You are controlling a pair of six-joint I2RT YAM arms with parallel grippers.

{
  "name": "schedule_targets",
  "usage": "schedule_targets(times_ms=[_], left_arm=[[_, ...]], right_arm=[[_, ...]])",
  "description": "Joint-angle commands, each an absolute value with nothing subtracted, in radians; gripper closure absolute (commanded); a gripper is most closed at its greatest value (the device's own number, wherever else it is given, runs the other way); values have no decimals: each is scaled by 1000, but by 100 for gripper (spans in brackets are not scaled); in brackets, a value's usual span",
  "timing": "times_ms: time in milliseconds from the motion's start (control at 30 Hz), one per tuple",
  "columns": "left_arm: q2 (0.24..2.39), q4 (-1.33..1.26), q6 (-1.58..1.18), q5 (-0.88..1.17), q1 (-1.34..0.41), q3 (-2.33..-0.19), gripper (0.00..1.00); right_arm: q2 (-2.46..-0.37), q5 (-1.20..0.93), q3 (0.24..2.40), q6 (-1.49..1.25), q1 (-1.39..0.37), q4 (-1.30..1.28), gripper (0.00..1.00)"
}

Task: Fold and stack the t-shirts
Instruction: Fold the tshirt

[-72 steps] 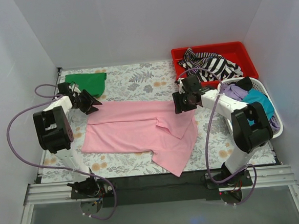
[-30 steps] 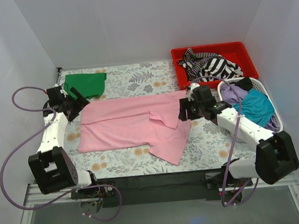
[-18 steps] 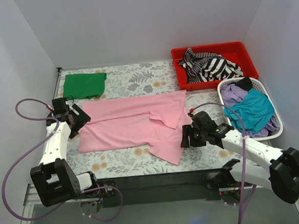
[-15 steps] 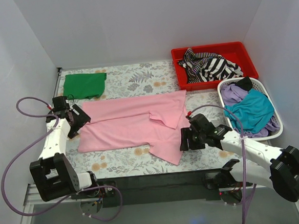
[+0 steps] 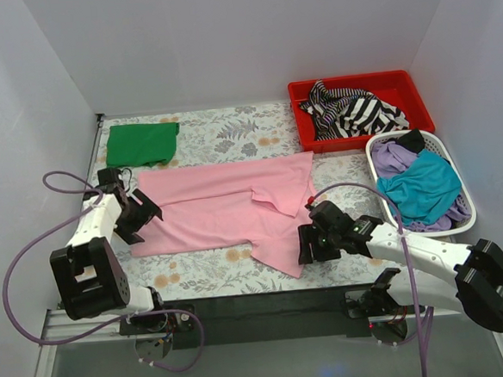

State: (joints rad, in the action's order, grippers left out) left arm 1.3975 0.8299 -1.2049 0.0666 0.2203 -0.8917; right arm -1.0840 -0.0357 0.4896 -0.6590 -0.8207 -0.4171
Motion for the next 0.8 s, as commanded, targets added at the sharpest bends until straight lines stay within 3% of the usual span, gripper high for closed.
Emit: schedule_targets(times_ms=[0, 533, 767], left_arm=[[1376, 850, -1246, 107, 218, -861, 23], [1204, 922, -1496, 52, 213, -704, 23], [1302, 916, -1526, -50, 213, -748, 23]], right_arm=[[-1075, -14, 479, -654, -828, -422, 34], [-1144, -34, 548, -555, -828, -368, 32], [-1146, -32, 561, -548, -828, -357, 32]])
